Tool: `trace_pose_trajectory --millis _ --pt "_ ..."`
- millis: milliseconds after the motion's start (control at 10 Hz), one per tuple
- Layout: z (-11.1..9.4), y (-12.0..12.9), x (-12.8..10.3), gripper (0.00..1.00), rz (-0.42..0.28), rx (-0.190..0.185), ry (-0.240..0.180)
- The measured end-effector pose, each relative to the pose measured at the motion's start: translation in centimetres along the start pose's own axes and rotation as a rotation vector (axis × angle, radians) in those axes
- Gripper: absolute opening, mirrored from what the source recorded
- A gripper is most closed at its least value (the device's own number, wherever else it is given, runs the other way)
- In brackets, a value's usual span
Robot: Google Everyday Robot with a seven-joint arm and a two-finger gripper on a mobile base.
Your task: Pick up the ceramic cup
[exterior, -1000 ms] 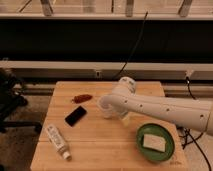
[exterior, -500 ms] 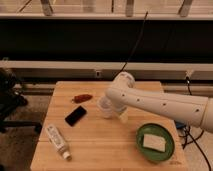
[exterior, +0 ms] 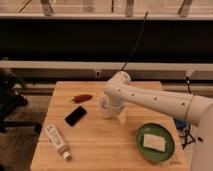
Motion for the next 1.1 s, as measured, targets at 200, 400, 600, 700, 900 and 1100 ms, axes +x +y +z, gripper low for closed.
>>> trace_pose_trajectory --millis 200,400,600,700,900,1100 --pt "0.2 -0.3 -0.5 0.80 -0.016 -0.002 -0.016" --pt "0.1 -0.7 -0.9 0.70 -0.025 0.019 -0.020" --pt "0.0 -1.1 -1.3 0.48 -0.032 0.044 -0.017" --pt "0.1 -1.2 -1.4 0.37 -0.034 0.053 -0.015" --pt "0.3 -1.4 -1.4 0.17 -0.036 0.070 -0.009" --pt "0.3 -1.6 -1.4 0.03 -0.043 0.083 0.001"
